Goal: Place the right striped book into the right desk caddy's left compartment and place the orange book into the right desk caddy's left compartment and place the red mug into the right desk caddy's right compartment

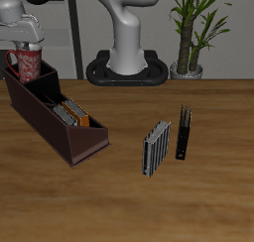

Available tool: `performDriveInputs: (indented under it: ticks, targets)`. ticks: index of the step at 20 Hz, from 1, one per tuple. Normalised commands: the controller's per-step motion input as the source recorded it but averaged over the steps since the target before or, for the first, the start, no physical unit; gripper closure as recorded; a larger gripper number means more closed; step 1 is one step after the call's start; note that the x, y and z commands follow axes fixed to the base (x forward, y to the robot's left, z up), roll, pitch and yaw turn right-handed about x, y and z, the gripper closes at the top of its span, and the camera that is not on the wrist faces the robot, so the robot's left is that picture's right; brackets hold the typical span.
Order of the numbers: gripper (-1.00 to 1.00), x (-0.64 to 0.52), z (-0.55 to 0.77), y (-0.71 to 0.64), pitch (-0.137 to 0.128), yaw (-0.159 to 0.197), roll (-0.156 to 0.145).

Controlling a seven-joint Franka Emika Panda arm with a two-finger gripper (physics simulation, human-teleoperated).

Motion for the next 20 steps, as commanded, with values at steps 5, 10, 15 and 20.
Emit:
performDriveInputs:
  ticks: [5,10,15,20]
  targets:
    - [1.00,0.02,-0.11,-0.04,0.030,0.014,-0.009]
    - [1.00,0.10,-0.18,0.07,0.047,0.027,0.009]
    - [1.00,0.07,-0.08,0.03,0.034,0.010,0.002]
    - [-1.00,-0.10,-0.05,0.07,-0.005,0.052,-0.044]
